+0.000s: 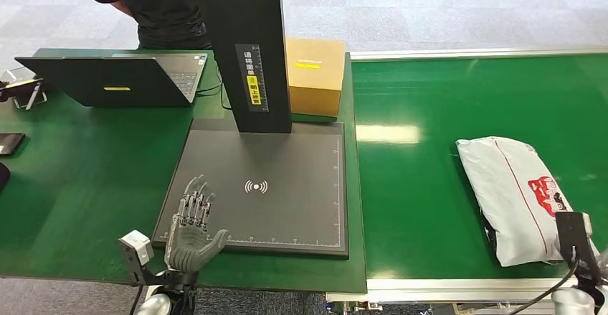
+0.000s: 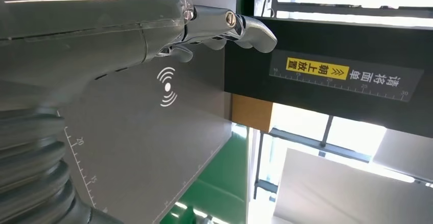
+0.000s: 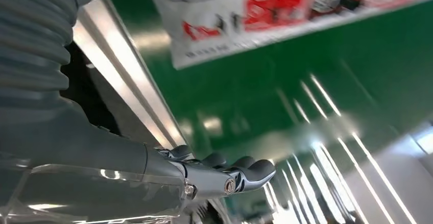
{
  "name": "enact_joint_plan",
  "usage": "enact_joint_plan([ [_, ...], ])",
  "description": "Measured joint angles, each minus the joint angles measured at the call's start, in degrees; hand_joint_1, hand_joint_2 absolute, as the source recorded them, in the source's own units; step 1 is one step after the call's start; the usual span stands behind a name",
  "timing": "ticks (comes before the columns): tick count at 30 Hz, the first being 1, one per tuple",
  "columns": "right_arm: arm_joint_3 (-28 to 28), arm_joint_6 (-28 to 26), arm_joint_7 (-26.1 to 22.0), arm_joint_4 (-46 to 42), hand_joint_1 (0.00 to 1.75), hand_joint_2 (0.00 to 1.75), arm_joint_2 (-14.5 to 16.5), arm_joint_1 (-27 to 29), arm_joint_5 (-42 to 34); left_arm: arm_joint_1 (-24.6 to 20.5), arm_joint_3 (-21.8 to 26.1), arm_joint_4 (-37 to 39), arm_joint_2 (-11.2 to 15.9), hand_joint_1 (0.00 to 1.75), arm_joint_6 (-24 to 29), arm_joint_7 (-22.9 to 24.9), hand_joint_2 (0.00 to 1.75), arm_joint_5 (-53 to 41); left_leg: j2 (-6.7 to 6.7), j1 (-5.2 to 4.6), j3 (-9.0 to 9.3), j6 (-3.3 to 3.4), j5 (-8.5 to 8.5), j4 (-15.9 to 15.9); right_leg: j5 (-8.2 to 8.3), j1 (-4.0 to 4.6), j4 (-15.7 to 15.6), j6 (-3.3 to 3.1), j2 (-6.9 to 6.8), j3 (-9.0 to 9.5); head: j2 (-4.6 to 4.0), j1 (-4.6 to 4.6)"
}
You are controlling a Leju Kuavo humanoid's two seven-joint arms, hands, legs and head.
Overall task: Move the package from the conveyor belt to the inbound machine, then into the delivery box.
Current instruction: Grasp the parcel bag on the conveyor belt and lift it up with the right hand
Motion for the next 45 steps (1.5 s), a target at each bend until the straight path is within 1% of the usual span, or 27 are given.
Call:
enact_joint_plan([
  [3, -0.95, 6.04, 4.61, 3.64, 0.0, 1.75, -0.88, 0.31, 1.62, -0.38, 0.01, 0.24, -0.07, 0.0, -0.69, 0.13, 1.75, 0.04, 0.01, 0.0, 0.01, 0.0, 0.0, 0.0, 0.01, 0.0, 0.0, 0.0, 0.01, 0.0, 0.0, -0.01],
  [6, -1.77, 9.19, 6.4, 6.25, 0.0, 1.75, -1.48, 0.6, 2.34, -0.81, 0.03, 0.55, -0.07, 0.0, -1.02, 0.13, 1.75, 0.02, 0.01, 0.0, 0.02, 0.0, 0.0, 0.0, 0.01, 0.0, 0.0, -0.01, 0.02, 0.0, 0.0, -0.01],
  [18, -2.61, 10.11, 6.86, 8.98, 0.0, 1.75, -2.56, 0.2, 2.55, -1.25, 0.1, 1.38, -0.11, 0.0, -1.17, 0.13, 1.75, -0.01, 0.03, 0.0, 0.05, 0.01, 0.01, 0.03, 0.02, 0.0, 0.0, 0.01, 0.02, 0.08, 0.0, -0.01],
  [19, -2.68, 11.09, 6.94, 9.08, 0.0, 1.75, -2.61, 0.12, 2.38, -1.31, 0.1, 1.46, -0.1, 0.0, -1.23, 0.13, 1.75, -0.03, 0.03, 0.0, 0.06, 0.01, 0.0, 0.04, 0.03, 0.0, 0.0, 0.02, 0.02, 0.09, 0.0, -0.01],
  [21, -3.06, 15.96, 6.84, 9.56, 0.0, 1.75, -3.12, -0.34, 1.41, -1.85, 0.12, 1.94, -0.09, 0.0, -1.44, -0.04, 1.75, -0.07, 0.04, 0.0, 0.07, 0.01, 0.0, 0.04, 0.05, 0.01, -0.01, 0.01, 0.03, 0.12, 0.0, -0.01],
  [23, -3.44, 21.08, 5.54, 10.24, 0.0, 1.75, -3.79, -0.99, 0.41, -2.67, 0.17, 2.62, -0.09, 0.0, -1.56, -0.32, 1.75, -0.08, 0.09, 0.0, 0.06, 0.01, 0.0, 0.05, 0.11, 0.01, -0.01, 0.01, 0.06, 0.13, 0.0, 0.01],
  [24, -3.5, 23.04, 4.1, 10.52, 0.0, 1.75, -3.94, -1.23, -0.12, -2.97, 0.21, 2.89, -0.09, 0.0, -1.56, -0.45, 1.75, -0.06, 0.12, 0.0, 0.05, 0.01, 0.0, 0.05, 0.13, 0.01, -0.01, 0.0, 0.09, 0.14, 0.0, 0.0],
  [27, -3.5, 30.22, -2.98, 10.97, 0.0, 1.75, -3.96, -1.69, -2.78, -3.46, 0.34, 3.52, -0.09, 0.0, -1.54, -0.94, 1.75, 0.19, 0.27, 0.02, 0.02, 0.01, 0.0, 0.04, 0.21, 0.01, 0.0, -0.07, 0.23, 0.13, 0.0, 0.0],
  [28, -3.31, 31.46, -5.53, 10.98, 0.0, 1.75, -3.85, -1.78, -3.58, -3.5, 0.39, 3.68, -0.09, 0.0, -1.52, -1.15, 1.75, 0.28, 0.31, 0.03, 0.02, 0.01, 0.01, 0.03, 0.23, 0.01, 0.01, -0.1, 0.27, 0.13, 0.0, 0.01],
  [29, -2.99, 31.31, -7.92, 10.8, 0.0, 1.75, -3.57, -1.86, -4.49, -3.48, 0.44, 3.76, -0.09, 0.0, -1.49, -1.3, 1.75, 0.33, 0.35, 0.03, 0.01, 0.01, 0.02, 0.02, 0.24, 0.0, 0.02, -0.12, 0.3, 0.12, 0.0, 0.01],
  [30, -2.62, 30.38, -10.93, 10.05, 0.0, 1.75, -2.9, -1.91, -6.31, -3.39, 0.5, 3.76, -0.09, 0.0, -1.44, -1.39, 1.75, 0.35, 0.36, 0.03, 0.0, 0.01, 0.05, 0.02, 0.25, 0.0, 0.04, -0.14, 0.31, 0.1, 0.0, 0.03],
  [31, -2.3, 29.28, -14.22, 8.29, 0.0, 1.75, -1.71, -1.94, -9.76, -3.19, 0.58, 3.59, -0.09, 0.0, -1.38, -1.33, 1.75, 0.35, 0.37, 0.02, 0.0, -0.01, 0.09, 0.02, 0.26, 0.0, 0.07, -0.15, 0.31, 0.05, 0.0, 0.01],
  [33, -1.86, 28.83, -19.15, 1.93, 0.0, 1.75, 1.65, -1.88, -21.29, -2.72, 0.7, 3.03, -0.09, 0.0, -1.27, -0.89, 1.75, 0.38, 0.37, 0.01, -0.01, -0.06, 0.18, 0.01, 0.28, -0.01, 0.13, -0.18, 0.3, -0.07, 0.0, 0.0],
  [35, -0.9, 30.49, -19.95, -6.11, 0.0, 1.75, 4.91, -1.63, -33.72, -2.42, 0.76, 2.67, -0.09, 0.0, -1.08, -0.45, 1.75, 0.47, 0.31, 0.03, -0.04, -0.11, 0.25, 0.01, 0.29, -0.02, 0.16, -0.21, 0.22, -0.16, 0.0, -0.01],
  [37, 0.61, 31.8, -19.94, -13.45, 0.0, 1.75, 7.51, -1.13, -41.64, -2.19, 0.82, 2.63, -0.1, 0.0, -0.86, -0.31, 1.75, 0.56, 0.24, 0.06, -0.08, -0.14, 0.31, -0.01, 0.28, -0.02, 0.17, -0.22, 0.14, -0.19, 0.0, -0.02],
  [40, 2.61, 32.39, -22.25, -23.06, 0.0, 1.75, 10.75, 0.19, -47.78, -1.83, 0.91, 2.61, -0.1, 0.0, -0.76, -0.28, 1.75, 0.72, 0.22, 0.08, -0.11, -0.18, 0.34, -0.06, 0.28, -0.01, 0.2, -0.23, 0.14, -0.23, 0.0, -0.02],
  [42, 3.69, 31.9, -24.14, -29.1, 0.0, 1.75, 12.81, 1.25, -49.89, -1.74, 0.99, 2.59, -0.1, 0.0, -0.73, -0.25, 1.75, 0.87, 0.2, 0.08, -0.13, -0.2, 0.35, -0.09, 0.27, 0.0, 0.2, -0.24, 0.14, -0.26, 0.0, -0.02],
  [45, 5.21, 30.41, -25.49, -36.94, 0.0, 1.75, 15.67, 2.84, -52.01, -1.74, 1.11, 2.59, -0.09, 0.0, -0.78, -0.21, 1.75, 1.04, 0.19, 0.08, -0.15, -0.21, 0.35, -0.11, 0.26, 0.01, 0.2, -0.25, 0.14, -0.28, 0.0, -0.01],
])
